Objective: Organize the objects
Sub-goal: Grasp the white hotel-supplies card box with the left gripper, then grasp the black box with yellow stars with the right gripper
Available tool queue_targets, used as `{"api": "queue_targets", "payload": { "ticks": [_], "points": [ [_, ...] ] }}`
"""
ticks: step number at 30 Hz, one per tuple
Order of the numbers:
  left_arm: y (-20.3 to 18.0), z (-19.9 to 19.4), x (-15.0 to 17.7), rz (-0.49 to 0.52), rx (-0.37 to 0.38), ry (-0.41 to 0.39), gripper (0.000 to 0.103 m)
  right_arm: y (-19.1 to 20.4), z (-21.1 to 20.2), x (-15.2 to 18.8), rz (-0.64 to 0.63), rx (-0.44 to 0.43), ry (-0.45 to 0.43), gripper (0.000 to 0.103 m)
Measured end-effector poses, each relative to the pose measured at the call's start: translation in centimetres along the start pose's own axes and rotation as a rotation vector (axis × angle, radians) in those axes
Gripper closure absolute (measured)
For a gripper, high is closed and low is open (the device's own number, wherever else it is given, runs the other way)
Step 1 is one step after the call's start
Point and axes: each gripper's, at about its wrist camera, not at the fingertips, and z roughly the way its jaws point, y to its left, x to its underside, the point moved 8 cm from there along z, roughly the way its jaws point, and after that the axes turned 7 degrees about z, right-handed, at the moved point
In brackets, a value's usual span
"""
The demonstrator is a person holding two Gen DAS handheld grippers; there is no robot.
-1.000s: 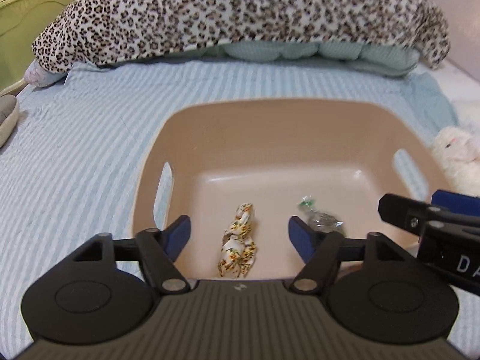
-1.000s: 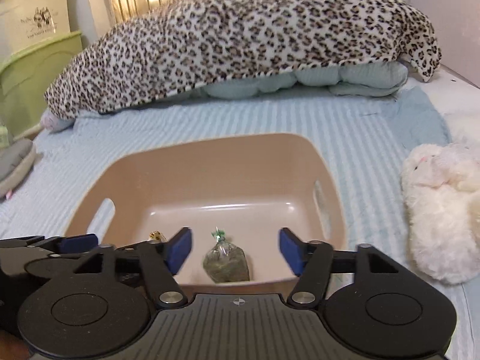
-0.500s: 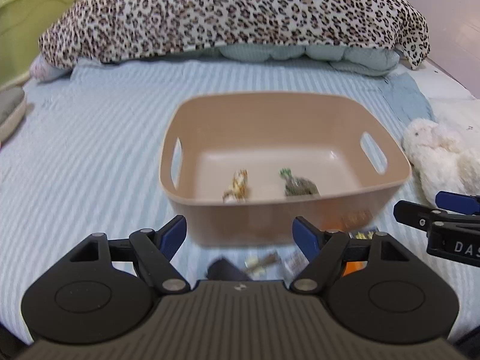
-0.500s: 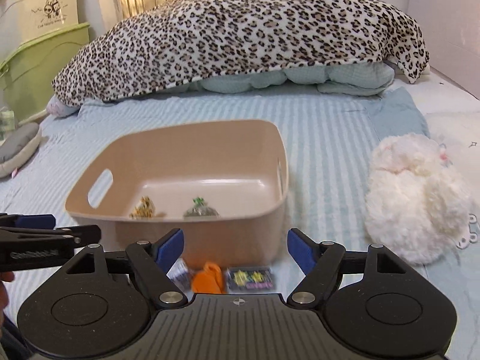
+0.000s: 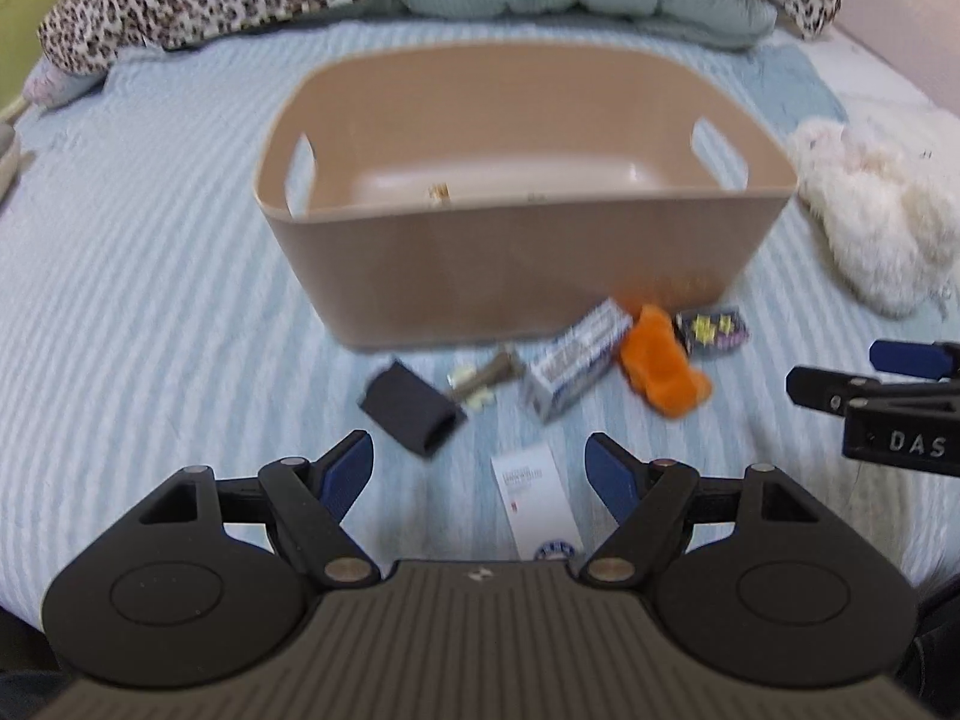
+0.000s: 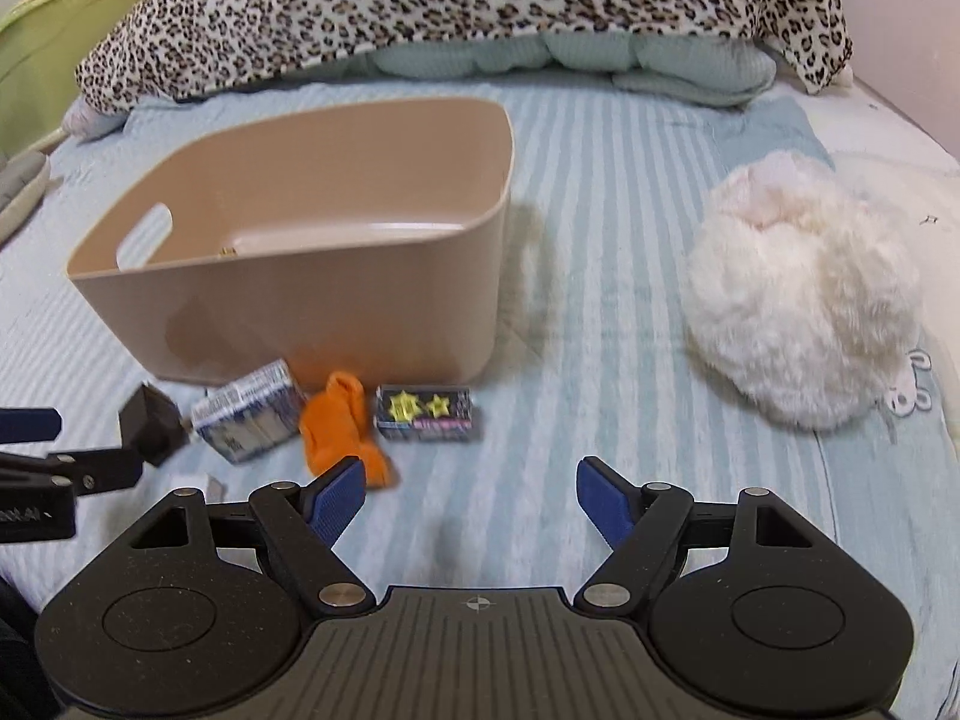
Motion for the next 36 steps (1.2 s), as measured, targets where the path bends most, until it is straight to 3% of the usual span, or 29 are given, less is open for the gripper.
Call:
{"api": "queue_targets", "payload": {
  "ticks": [6, 13, 16, 18, 20, 25, 36],
  "points": [
    [-1.0, 2.0, 1.2, -0.018, 0.026, 0.060, 0.025, 0.1, 0.6, 1.0, -0.014, -0.007, 0.026, 0.024],
    [-1.2, 4.1, 2.2, -0.091, 0.122, 0.137, 0.025, -0.1, 1.6, 1.7, -0.031, 0.013, 0.049, 0.024],
    [-1.3, 4.7, 2.3, -0.088, 0.110, 0.156, 0.025, -0.2, 2.0, 1.7, -0.022, 0.010, 0.055, 0.024],
    [-1.2, 5.0, 2.4, -0.089, 0.098, 0.171, 0.028, -0.2, 2.3, 1.7, -0.022, 0.010, 0.058, 0.023],
    [-1.2, 5.5, 2.6, -0.092, 0.105, 0.190, 0.044, -0.2, 2.6, 1.7, -0.024, 0.011, 0.063, 0.023],
    [-0.9, 6.1, 2.7, -0.083, 0.092, 0.191, 0.071, -0.1, 3.6, 1.6, -0.016, 0.016, 0.056, 0.021],
    [0.2, 6.4, 1.3, -0.133, 0.111, 0.157, 0.071, -1.0, 6.1, 0.3, 0.083, 0.019, 0.033, 0.021]
  ]
}}
